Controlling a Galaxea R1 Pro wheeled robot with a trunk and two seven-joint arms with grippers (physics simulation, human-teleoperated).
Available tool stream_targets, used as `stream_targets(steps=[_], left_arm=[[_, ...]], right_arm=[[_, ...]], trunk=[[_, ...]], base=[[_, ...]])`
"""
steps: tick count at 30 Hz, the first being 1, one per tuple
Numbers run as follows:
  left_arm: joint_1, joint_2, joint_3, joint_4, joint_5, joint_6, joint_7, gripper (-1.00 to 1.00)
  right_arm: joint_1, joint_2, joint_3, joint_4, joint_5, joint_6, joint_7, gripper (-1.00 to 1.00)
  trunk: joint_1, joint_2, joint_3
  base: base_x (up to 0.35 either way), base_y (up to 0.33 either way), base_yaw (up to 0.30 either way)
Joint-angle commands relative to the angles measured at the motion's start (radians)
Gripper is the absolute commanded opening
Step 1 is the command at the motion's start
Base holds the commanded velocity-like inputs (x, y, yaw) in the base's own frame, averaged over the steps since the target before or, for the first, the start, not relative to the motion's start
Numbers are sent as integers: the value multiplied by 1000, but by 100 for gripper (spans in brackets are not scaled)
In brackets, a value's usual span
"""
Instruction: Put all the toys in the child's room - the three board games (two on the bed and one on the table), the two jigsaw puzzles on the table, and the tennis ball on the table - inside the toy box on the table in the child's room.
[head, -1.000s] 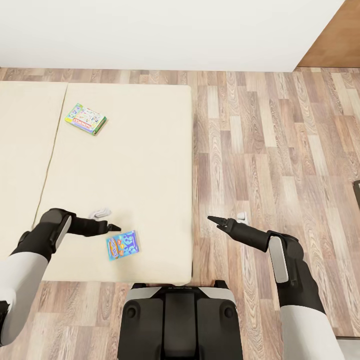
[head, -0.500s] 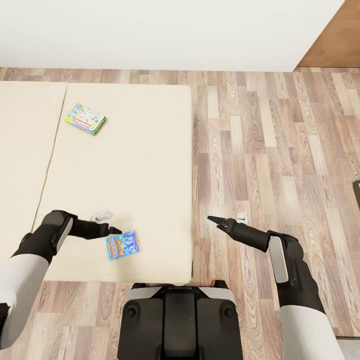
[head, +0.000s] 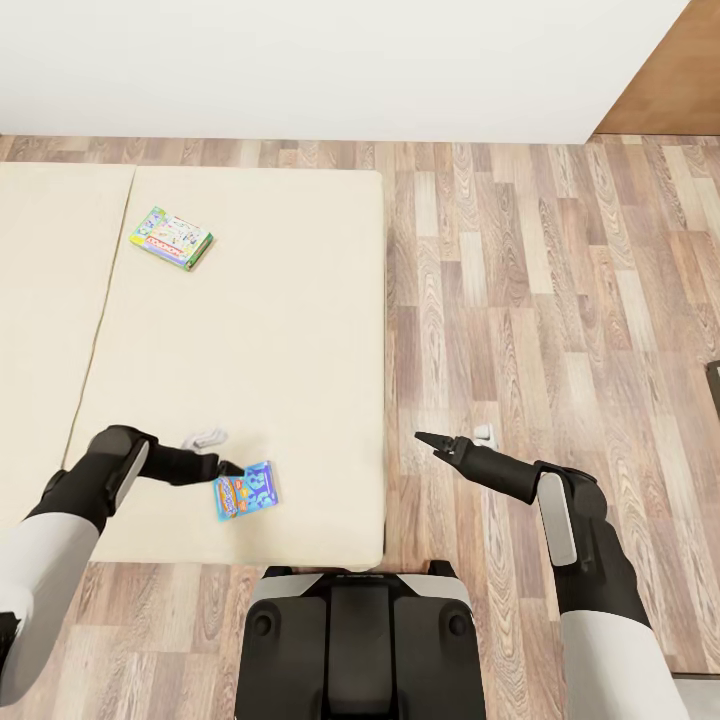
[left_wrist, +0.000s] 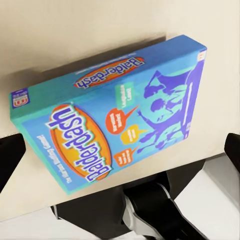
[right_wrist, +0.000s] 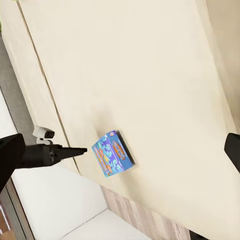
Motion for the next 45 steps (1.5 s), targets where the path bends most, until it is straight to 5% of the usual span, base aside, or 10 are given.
stream_targets(steps=[1, 11, 33, 45], left_arm=[[0, 1, -8, -1, -10, 3, -10, 100], [4, 1, -75, 1, -9, 24, -11, 100], [5, 1, -93, 1, -9, 33, -11, 100], [4, -2, -144, 6, -7, 44, -11, 100]], right_arm=[[-1, 1, -3, 0, 6, 5, 8, 100], [-1, 1, -2, 0, 6, 5, 8, 100], [-1, 1, -2, 0, 6, 5, 9, 100], [-1, 1, -3, 0, 6, 5, 9, 100]], trunk=[[1, -2, -1], [1, -2, -1], [1, -2, -1], [1, -2, -1]], base=[[0, 0, 0], [0, 0, 0], [0, 0, 0], [0, 0, 0]])
